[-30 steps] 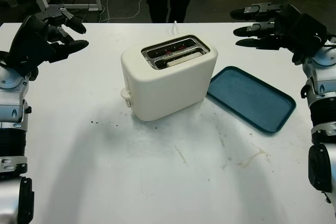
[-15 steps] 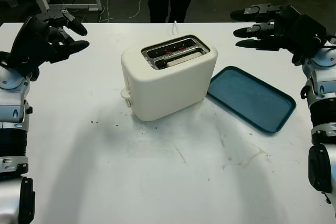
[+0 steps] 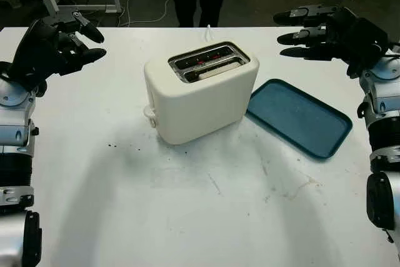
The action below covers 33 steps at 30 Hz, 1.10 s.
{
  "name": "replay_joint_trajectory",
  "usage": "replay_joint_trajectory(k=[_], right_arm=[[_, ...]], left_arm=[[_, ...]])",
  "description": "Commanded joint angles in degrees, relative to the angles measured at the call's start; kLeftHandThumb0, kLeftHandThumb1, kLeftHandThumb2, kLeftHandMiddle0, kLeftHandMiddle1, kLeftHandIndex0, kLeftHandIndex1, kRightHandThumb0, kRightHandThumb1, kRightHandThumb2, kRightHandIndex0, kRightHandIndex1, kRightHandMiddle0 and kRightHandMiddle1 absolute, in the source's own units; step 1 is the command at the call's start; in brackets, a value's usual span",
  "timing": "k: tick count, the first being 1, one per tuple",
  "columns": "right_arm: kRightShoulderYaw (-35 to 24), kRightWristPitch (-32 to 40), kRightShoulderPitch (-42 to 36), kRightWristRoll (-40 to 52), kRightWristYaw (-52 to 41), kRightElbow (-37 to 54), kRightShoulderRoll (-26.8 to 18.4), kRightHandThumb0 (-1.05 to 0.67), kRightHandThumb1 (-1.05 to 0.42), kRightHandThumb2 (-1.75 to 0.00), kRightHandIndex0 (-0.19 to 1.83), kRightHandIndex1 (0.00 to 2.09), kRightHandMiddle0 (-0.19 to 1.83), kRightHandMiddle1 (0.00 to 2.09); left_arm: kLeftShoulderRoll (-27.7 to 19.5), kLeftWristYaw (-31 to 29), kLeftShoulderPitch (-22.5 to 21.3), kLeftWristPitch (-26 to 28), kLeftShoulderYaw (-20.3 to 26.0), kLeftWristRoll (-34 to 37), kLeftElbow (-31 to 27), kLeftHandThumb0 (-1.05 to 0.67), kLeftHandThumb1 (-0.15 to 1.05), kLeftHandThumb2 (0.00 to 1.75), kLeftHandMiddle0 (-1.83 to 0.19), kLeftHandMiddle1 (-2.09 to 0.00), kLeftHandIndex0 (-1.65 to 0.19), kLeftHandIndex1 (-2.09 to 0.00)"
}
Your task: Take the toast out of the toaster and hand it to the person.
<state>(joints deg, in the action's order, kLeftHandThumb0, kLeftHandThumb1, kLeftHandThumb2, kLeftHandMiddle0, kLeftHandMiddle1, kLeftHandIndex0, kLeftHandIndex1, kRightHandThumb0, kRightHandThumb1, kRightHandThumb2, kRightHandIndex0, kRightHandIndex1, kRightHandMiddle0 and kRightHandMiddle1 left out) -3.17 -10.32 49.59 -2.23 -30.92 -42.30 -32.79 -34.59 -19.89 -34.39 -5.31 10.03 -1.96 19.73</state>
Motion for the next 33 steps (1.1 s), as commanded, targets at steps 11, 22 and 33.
replay_joint_trajectory(k=[11,22,33], right_arm=[[0.17,-0.22,0.21,-0.08,0.33,-0.52,0.2,-0.71,-0.72,0.0,0.77,0.09,0.73,0.0],[0.07,-0.35,0.44,0.24,0.09,-1.01,0.41,-0.71,-0.72,0.0,0.76,0.11,0.73,0.0],[0.27,-0.05,0.53,-0.11,0.72,-1.28,0.85,-0.73,-0.71,0.0,0.76,0.15,0.75,0.01]], left_arm=[[0.19,0.4,-0.78,-0.12,0.12,0.69,1.04,-1.05,0.92,0.06,-0.66,-1.43,-0.55,-1.35],[0.11,0.63,-0.83,-0.33,-0.04,0.36,1.12,-1.05,0.92,0.06,-0.67,-1.42,-0.55,-1.35],[-0.06,0.59,-0.76,-0.37,-0.06,0.26,1.17,-1.05,0.92,0.06,-0.67,-1.43,-0.55,-1.35]])
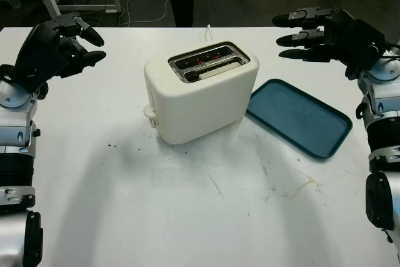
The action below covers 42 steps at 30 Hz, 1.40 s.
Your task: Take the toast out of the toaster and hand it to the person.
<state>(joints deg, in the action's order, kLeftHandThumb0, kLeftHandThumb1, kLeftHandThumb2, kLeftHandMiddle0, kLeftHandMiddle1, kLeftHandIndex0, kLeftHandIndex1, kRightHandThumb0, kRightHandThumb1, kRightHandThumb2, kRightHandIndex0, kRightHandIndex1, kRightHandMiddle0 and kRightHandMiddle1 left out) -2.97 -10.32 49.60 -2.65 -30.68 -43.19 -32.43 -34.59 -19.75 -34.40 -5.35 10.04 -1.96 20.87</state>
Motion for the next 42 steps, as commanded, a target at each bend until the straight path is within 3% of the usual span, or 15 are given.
replay_joint_trajectory(k=[1,17,42], right_arm=[[0.13,-0.16,0.48,0.24,0.42,-0.42,0.44,-0.72,-0.71,0.0,0.76,0.16,0.75,0.01],[-0.94,5.77,-3.34,1.82,2.12,7.55,2.0,-0.73,-0.7,0.0,0.73,0.24,0.76,0.0],[0.11,6.19,-3.4,0.94,1.98,8.23,1.19,-0.74,-0.7,0.0,0.69,0.35,0.77,0.0]], left_arm=[[0.0,0.54,-0.72,-0.57,0.01,0.33,0.14,-1.05,0.92,0.06,-0.66,-1.43,-0.54,-1.36],[0.37,1.56,0.74,-0.71,0.41,0.71,-0.8,-1.05,0.92,0.06,-0.63,-1.44,-0.52,-1.37],[-0.57,-0.77,0.43,2.53,-0.12,0.49,-2.07,-1.05,0.92,0.02,-0.66,-1.43,-0.56,-1.35]])
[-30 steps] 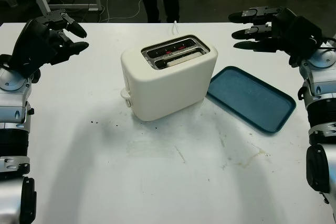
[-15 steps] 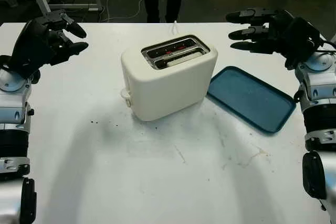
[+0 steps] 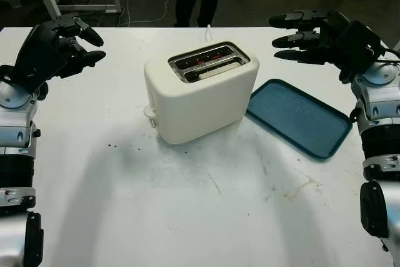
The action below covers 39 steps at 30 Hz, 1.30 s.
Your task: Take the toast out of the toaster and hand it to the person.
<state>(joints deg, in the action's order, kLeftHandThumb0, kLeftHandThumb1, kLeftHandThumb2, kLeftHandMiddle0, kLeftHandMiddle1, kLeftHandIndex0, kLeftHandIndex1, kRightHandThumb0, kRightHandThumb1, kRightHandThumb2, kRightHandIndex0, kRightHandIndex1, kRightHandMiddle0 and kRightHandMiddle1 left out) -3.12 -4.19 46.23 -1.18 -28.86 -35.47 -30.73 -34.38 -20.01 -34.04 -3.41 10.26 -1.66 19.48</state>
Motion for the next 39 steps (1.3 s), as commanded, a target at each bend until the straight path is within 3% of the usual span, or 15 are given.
replay_joint_trajectory(k=[1,39], right_arm=[[0.46,0.09,0.04,-0.62,-0.06,0.41,-0.63,-0.74,-0.7,0.0,0.68,0.36,0.77,0.0],[1.85,0.22,-0.1,-2.07,-0.01,1.12,-0.99,-0.71,-0.71,0.0,0.59,0.53,0.76,0.0]], left_arm=[[-0.9,-0.67,0.03,0.8,-0.48,0.04,-0.75,-1.05,0.92,0.02,-0.66,-1.43,-0.56,-1.35],[-1.19,-1.49,0.37,0.61,-0.84,-0.11,-1.59,-1.05,0.92,0.04,-0.62,-1.46,-0.51,-1.4]])
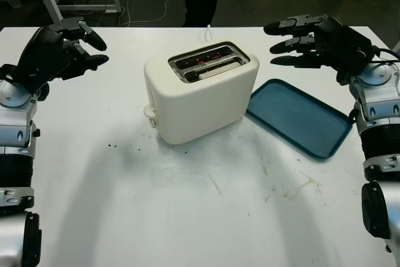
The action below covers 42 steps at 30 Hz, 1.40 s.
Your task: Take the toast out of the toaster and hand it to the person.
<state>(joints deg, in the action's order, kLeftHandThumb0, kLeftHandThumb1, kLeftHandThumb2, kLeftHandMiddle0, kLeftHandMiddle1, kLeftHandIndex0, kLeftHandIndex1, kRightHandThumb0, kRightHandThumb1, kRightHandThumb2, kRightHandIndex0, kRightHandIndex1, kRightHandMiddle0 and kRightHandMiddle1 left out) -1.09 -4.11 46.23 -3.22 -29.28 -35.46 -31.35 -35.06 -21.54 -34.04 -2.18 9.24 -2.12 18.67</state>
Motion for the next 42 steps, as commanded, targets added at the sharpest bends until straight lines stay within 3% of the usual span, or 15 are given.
replay_joint_trajectory(k=[1,42], right_arm=[[-0.26,-0.05,-0.11,0.01,0.42,1.01,-0.41,-0.71,-0.71,0.0,0.59,0.53,0.76,0.0],[-0.69,2.69,0.1,0.89,-0.02,1.84,-0.11,-0.71,-0.7,0.0,0.59,0.53,0.76,0.0]], left_arm=[[-0.4,0.12,0.33,-0.46,0.3,0.51,-0.78,-1.05,0.92,0.04,-0.62,-1.46,-0.51,-1.4],[-0.29,0.12,0.06,0.19,0.35,0.6,-0.73,-1.05,0.92,0.01,-0.64,-1.45,-0.54,-1.37]])
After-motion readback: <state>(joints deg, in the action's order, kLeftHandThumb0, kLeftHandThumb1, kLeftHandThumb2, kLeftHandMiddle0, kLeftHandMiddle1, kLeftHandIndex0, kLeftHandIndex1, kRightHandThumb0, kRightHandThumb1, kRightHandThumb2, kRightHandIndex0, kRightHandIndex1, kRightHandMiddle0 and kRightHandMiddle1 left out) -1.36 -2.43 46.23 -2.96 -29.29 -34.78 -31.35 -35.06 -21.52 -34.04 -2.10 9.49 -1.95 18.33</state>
